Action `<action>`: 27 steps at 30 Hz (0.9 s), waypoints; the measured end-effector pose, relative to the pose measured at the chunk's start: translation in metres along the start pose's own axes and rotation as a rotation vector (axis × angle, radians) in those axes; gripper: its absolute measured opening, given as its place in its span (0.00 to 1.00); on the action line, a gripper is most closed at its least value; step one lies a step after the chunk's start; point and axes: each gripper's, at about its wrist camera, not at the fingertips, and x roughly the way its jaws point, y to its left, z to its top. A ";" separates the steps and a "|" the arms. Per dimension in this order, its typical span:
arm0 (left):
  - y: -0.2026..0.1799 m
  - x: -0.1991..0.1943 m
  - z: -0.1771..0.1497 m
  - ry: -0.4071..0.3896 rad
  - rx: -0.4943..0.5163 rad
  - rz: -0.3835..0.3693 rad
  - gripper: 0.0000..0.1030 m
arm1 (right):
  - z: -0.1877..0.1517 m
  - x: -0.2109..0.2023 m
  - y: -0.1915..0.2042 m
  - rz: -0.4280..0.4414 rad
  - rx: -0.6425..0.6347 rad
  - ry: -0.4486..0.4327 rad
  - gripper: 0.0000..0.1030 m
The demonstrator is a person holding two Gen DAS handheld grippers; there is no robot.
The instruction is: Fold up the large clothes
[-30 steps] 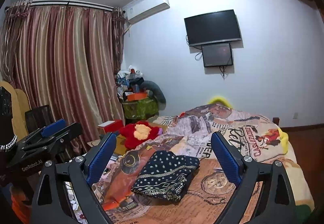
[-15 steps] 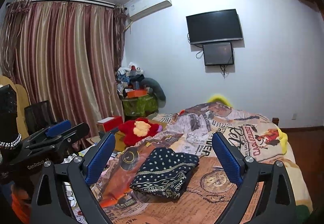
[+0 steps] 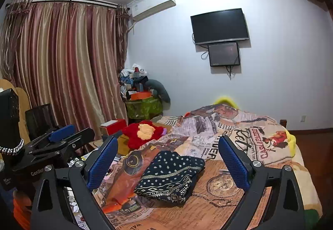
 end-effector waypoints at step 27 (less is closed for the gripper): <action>-0.009 0.001 -0.001 0.005 0.048 -0.052 0.81 | -0.003 -0.004 -0.002 -0.019 0.022 -0.012 0.95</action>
